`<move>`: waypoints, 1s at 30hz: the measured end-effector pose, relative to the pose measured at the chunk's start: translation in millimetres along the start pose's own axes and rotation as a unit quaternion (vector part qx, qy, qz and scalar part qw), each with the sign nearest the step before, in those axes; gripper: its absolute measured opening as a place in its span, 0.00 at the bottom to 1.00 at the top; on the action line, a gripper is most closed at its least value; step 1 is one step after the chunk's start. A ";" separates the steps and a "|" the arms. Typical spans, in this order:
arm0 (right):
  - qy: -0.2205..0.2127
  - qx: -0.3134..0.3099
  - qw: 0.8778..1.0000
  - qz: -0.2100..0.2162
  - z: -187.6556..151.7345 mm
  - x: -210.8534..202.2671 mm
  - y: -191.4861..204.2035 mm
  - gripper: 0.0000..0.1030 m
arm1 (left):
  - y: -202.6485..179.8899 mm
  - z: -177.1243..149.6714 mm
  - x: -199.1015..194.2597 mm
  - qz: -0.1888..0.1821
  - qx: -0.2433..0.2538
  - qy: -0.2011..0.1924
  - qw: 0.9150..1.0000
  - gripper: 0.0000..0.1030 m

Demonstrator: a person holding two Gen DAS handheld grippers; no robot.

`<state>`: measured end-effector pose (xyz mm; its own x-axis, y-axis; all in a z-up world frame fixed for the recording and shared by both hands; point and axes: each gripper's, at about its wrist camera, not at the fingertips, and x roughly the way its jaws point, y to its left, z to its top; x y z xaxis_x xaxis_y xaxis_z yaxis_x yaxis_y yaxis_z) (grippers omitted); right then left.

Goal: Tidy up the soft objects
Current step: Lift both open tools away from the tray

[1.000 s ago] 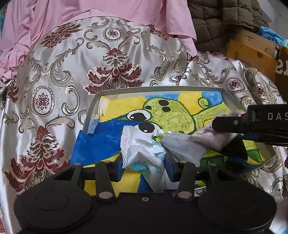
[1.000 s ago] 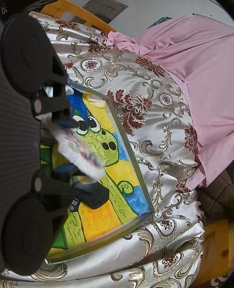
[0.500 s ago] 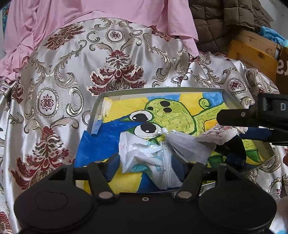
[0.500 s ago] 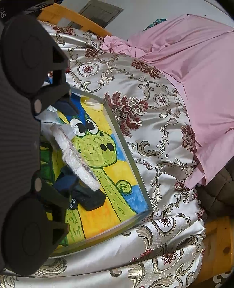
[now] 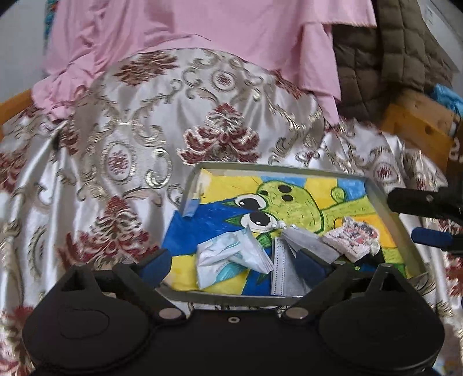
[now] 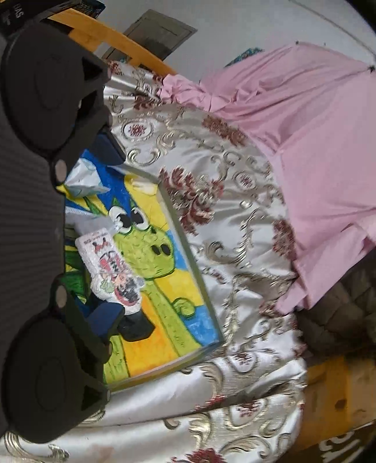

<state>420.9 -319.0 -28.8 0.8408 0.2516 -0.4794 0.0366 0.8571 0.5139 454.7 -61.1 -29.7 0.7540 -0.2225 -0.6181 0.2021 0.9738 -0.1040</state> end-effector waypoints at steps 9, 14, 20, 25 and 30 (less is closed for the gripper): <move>-0.072 -0.120 0.990 -0.020 -20.0 -60.0 43.4 1.00 | 15.2 -12.6 -73.9 0.017 -0.051 -0.064 0.997 0.99; -0.096 -0.149 0.984 -0.030 -36.9 -95.9 62.1 1.00 | 20.8 -28.3 -120.5 0.023 -0.061 -0.086 0.994 0.99; -0.122 -0.179 0.975 -0.042 -64.7 -141.2 76.3 1.00 | 25.5 -53.5 -175.2 0.026 -0.071 -0.097 0.992 0.99; -0.140 -0.206 0.967 -0.051 -93.3 -175.1 84.1 1.00 | 24.7 -78.1 -216.6 0.033 -0.066 -0.105 0.992 0.99; -0.156 -0.232 0.958 -0.061 -124.2 -201.8 95.4 1.00 | 24.7 -102.3 -250.2 0.037 -0.066 -0.112 0.991 0.99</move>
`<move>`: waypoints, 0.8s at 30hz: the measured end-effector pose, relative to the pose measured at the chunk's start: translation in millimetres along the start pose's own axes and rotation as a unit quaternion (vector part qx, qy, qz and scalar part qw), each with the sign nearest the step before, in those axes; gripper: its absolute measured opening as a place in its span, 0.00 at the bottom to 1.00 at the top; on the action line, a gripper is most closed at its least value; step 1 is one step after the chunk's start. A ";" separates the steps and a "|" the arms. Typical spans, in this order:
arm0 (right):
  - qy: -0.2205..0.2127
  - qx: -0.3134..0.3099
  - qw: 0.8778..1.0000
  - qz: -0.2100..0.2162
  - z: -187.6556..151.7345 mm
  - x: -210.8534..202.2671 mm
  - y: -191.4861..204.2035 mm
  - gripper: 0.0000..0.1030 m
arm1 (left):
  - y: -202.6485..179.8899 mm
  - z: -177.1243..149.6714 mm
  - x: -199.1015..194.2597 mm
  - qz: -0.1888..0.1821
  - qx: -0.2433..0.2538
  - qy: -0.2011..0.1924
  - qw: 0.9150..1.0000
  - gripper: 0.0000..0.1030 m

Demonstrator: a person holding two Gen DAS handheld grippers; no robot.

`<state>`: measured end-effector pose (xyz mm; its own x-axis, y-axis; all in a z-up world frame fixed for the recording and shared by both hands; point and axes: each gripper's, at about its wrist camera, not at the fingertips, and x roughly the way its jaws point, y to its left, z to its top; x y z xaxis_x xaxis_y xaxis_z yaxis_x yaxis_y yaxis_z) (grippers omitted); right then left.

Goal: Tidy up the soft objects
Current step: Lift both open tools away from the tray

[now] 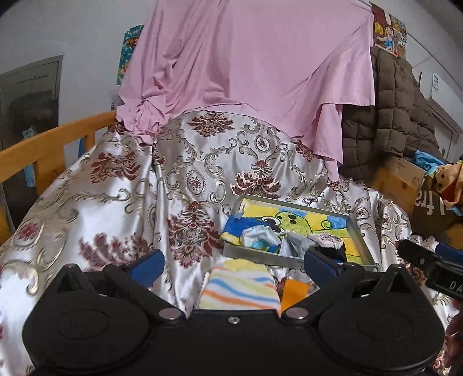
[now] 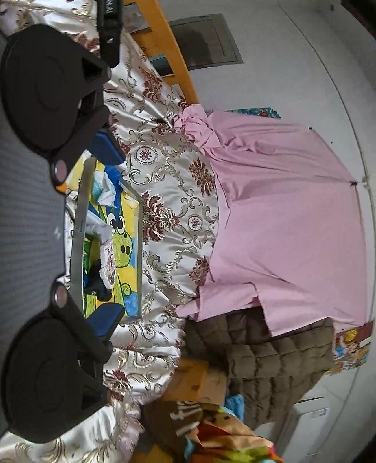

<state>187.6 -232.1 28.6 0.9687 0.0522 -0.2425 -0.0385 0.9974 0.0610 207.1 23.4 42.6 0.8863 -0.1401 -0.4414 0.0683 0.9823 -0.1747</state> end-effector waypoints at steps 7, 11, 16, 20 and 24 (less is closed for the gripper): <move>-0.038 -0.027 0.999 -0.007 -14.2 -38.2 17.4 1.00 | 5.7 -20.7 -32.1 0.008 0.006 -0.001 1.000 0.99; -0.049 -0.023 0.998 -0.009 -21.8 -53.4 18.3 1.00 | 4.5 -28.0 -47.2 0.010 0.019 -0.002 1.000 0.99; -0.039 -0.008 0.999 -0.011 -30.0 -64.3 13.4 1.00 | 2.1 -38.2 -62.2 0.011 0.037 -0.001 0.999 0.99; -0.038 -0.011 0.999 -0.015 -35.6 -71.8 13.6 1.00 | -0.6 -44.2 -70.6 0.013 0.051 -0.001 0.999 0.99; -0.045 -0.013 0.999 -0.014 -39.3 -80.8 15.6 1.00 | 1.5 -47.7 -78.6 0.015 0.049 -0.001 0.999 0.99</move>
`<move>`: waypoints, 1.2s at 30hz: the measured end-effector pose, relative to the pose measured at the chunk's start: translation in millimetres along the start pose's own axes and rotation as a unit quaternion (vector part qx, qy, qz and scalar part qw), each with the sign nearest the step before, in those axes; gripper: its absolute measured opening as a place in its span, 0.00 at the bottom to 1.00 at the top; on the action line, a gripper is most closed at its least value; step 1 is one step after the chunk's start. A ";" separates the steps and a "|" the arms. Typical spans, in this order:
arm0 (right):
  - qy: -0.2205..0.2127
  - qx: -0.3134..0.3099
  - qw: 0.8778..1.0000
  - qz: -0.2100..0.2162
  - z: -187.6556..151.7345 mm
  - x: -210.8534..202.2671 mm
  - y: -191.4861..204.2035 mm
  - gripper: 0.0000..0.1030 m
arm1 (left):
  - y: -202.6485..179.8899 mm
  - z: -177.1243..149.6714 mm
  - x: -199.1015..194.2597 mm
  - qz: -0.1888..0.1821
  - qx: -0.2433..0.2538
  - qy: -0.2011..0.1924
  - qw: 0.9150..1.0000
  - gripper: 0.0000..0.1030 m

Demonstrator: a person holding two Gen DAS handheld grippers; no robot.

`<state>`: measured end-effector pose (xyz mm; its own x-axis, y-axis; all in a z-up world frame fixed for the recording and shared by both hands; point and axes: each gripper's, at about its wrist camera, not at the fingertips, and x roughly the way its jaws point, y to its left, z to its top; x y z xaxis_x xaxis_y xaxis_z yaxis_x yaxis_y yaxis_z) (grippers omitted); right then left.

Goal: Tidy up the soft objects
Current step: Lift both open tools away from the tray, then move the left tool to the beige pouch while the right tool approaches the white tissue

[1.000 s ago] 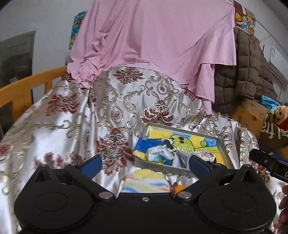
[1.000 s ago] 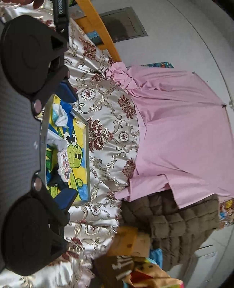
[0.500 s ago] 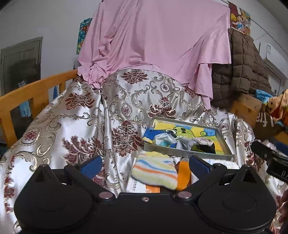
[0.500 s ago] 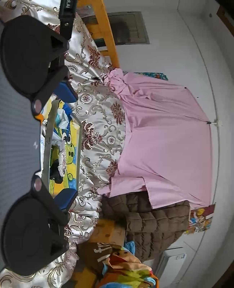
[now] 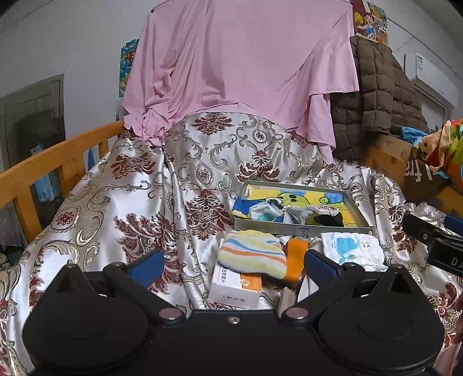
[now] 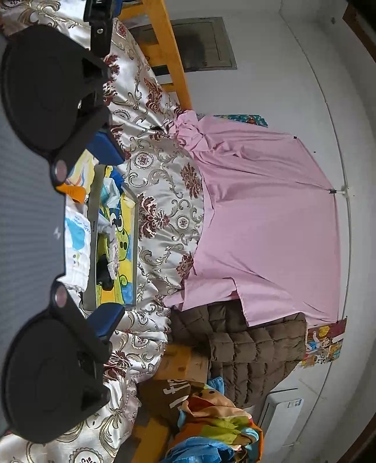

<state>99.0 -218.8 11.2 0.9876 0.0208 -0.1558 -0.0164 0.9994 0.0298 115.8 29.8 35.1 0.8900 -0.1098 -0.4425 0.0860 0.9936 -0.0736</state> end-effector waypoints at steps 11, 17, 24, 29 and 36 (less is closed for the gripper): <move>0.038 -0.022 0.999 0.032 -17.3 -19.6 10.5 1.00 | 13.1 -18.5 -2.6 0.014 0.007 0.073 0.997 0.99; 0.100 -0.042 0.993 0.037 -33.5 -21.3 21.4 1.00 | 14.6 -25.1 11.0 -0.003 -0.003 0.134 0.991 0.99; 0.169 -0.101 0.980 0.024 -52.7 -17.1 42.9 1.00 | 8.7 -29.1 22.1 -0.019 0.013 0.168 0.986 0.99; 0.206 -0.130 0.970 0.023 -61.2 -7.7 51.3 1.00 | 5.4 -36.2 37.0 -0.026 0.019 0.215 0.976 0.99; 0.243 -0.133 0.961 0.011 -65.1 5.5 49.1 1.00 | 0.6 -42.1 48.6 -0.020 0.034 0.246 0.968 0.99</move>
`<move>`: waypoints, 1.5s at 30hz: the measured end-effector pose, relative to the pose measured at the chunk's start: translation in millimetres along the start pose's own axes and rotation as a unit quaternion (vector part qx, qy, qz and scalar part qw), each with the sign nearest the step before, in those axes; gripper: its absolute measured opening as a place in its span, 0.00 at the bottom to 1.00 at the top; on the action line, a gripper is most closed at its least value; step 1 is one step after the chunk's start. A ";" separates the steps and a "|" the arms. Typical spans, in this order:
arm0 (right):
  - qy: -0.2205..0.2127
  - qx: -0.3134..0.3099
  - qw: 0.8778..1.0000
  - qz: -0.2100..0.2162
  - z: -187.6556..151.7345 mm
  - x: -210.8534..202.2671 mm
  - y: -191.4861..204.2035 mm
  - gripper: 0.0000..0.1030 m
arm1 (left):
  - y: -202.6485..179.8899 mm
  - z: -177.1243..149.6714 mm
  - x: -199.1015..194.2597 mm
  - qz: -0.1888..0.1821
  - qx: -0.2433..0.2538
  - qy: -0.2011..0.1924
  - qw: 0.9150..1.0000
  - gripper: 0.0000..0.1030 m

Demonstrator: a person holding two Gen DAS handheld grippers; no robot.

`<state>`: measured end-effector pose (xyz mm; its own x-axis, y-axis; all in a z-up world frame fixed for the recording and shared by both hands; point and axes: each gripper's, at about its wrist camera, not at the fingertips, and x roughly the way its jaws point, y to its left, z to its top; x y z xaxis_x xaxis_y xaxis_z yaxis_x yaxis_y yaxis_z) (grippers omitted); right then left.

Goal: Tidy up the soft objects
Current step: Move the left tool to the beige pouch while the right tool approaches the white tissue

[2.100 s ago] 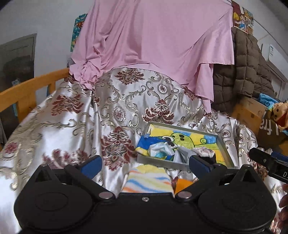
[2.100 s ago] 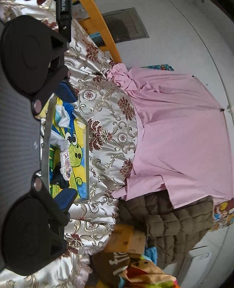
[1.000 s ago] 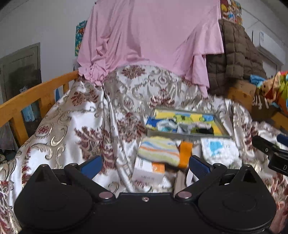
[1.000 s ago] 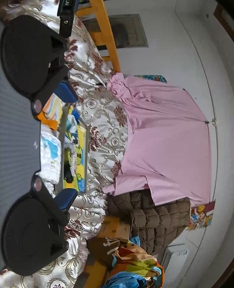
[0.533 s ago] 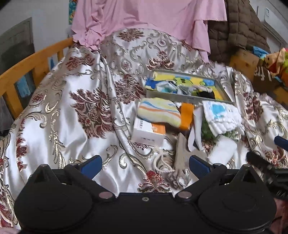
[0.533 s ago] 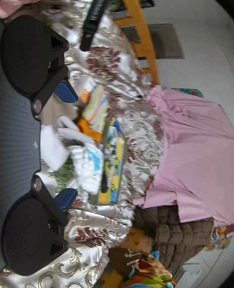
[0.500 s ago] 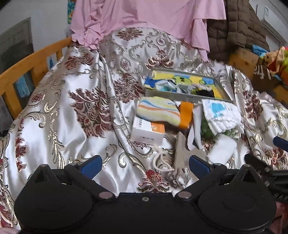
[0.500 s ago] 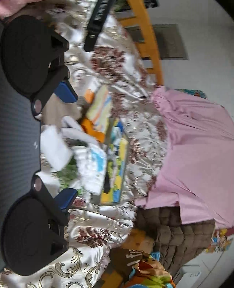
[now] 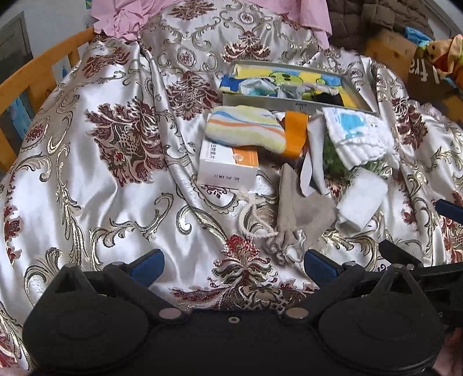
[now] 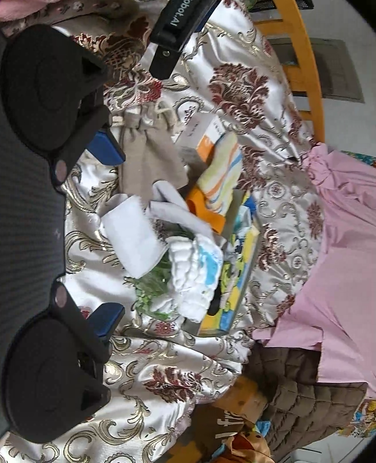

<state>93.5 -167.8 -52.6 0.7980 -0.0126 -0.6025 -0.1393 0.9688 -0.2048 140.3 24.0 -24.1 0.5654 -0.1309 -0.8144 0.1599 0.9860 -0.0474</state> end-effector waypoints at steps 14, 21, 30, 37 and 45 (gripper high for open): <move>0.078 0.022 0.997 0.011 13.9 34.5 -20.1 1.00 | -7.3 13.7 42.3 -0.005 0.022 0.064 0.998 0.99; 0.121 0.066 0.990 0.025 23.3 63.8 -44.5 1.00 | -20.6 20.6 54.4 -0.012 0.065 0.070 0.995 0.99; 0.144 0.099 0.983 0.061 30.9 90.0 -58.5 1.00 | -49.2 23.2 52.5 -0.011 0.200 0.000 0.980 0.99; 0.143 0.154 0.973 0.090 31.3 103.5 -75.9 1.00 | -57.6 20.0 60.8 -0.019 0.242 -0.003 0.970 0.99; 0.160 0.216 0.959 0.088 24.3 126.2 -89.1 1.00 | -70.1 20.8 70.1 -0.029 0.293 -0.031 0.955 0.98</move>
<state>220.9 -249.7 -91.6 0.5537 0.1521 -0.8187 0.0554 0.9743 0.2185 185.5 -56.5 -65.8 0.5854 -0.2077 -0.7837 0.6083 0.7515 0.2553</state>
